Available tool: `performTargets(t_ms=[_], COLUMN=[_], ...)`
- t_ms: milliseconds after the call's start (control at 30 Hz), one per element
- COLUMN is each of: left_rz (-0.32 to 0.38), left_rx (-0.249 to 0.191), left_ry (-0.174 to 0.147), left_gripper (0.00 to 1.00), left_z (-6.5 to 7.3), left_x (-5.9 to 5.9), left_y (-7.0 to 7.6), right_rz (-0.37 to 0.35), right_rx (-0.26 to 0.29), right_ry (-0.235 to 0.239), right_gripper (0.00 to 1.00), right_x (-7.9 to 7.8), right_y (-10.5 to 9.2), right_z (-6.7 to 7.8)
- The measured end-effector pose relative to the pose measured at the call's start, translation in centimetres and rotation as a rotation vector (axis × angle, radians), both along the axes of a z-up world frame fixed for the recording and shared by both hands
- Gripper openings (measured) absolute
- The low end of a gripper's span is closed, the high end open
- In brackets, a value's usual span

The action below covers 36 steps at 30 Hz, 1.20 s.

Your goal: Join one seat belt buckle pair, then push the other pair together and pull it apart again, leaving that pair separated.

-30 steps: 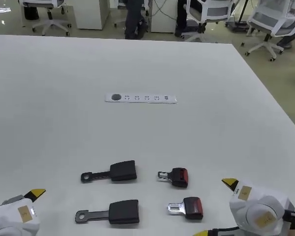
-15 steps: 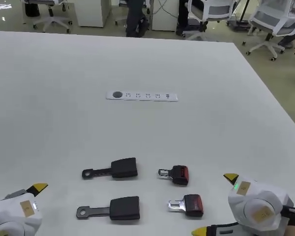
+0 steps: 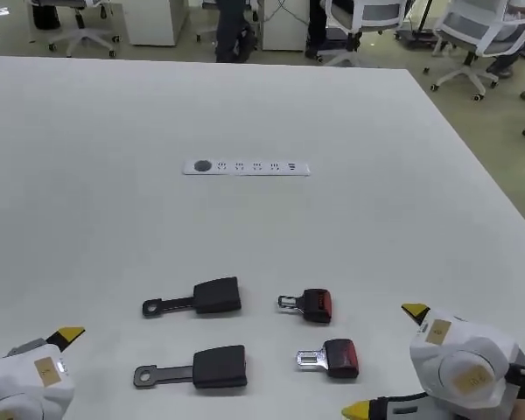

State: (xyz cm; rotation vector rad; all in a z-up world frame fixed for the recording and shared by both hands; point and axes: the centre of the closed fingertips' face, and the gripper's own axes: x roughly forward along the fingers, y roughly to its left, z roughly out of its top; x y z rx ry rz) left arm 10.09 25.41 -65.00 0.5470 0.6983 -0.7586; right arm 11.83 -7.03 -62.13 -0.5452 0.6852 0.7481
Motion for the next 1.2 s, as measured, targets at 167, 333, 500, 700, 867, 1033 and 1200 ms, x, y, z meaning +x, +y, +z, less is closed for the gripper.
performTargets(t_ms=[167, 333, 500, 700, 867, 1033, 1200], left_rz=[0.018, -0.025, 0.002, 0.013, -0.009, -0.071, -0.15], left_rx=[-0.032, 0.044, 0.002, -0.038, -0.04, 0.001, 0.017], left_ry=[0.004, -0.003, 0.008, 0.048, 0.049, 0.06, 0.071], left_gripper=[0.99, 0.97, 0.94, 0.85, 0.74, 0.68, 0.61], left_z=[0.1, -0.3, 0.1, 0.1, 0.3, -0.1, -0.3], left_x=[0.2, -0.3, -0.1, -0.6, -0.7, -0.4, 0.7], left_y=[-0.1, 0.1, 0.1, -0.2, -0.7, -1.4, -3.4], right_rz=[0.019, 0.028, 0.038, 0.059, 0.105, 0.125, 0.197], right_rx=[-0.01, -0.009, -0.012, -0.011, 0.009, 0.036, 0.03], right_ry=[0.011, 0.007, 0.018, 0.02, 0.016, 0.04, 0.077], right_gripper=[1.0, 0.97, 0.92, 0.85, 0.77, 0.69, 0.59], right_x=[-0.2, -0.1, -0.2, -0.1, 0.2, 0.9, 1.5], right_y=[0.2, 0.3, 0.3, 0.1, 0.6, 1.0, 1.5], right_z=[-0.3, -0.3, -0.2, -0.3, -0.8, -1.7, -2.6])
